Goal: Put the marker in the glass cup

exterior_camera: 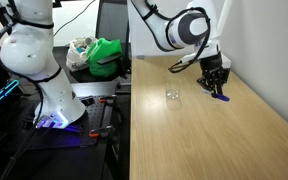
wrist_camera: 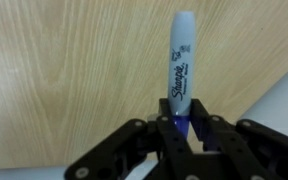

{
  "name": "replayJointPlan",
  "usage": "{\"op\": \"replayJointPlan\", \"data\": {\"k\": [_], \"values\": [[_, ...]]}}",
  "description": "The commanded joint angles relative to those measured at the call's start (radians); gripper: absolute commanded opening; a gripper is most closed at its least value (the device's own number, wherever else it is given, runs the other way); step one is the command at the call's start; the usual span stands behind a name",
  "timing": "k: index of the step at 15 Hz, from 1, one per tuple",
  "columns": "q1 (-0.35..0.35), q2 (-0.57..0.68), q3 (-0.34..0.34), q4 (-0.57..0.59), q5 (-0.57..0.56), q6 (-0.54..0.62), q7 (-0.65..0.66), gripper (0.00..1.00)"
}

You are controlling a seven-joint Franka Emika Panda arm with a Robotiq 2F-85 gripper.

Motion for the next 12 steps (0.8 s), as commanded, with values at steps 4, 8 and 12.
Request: {"op": "replayJointPlan", "data": {"k": [4, 8, 12], "values": [[0.017, -0.066, 0.028, -0.010, -0.291, -0.051, 0.300, 0.06], [-0.016, -0.090, 0.101, -0.006, -0.452, -0.111, 0.468, 0.06], [-0.063, -0.110, 0.201, -0.006, -0.541, -0.198, 0.571, 0.06]]}}
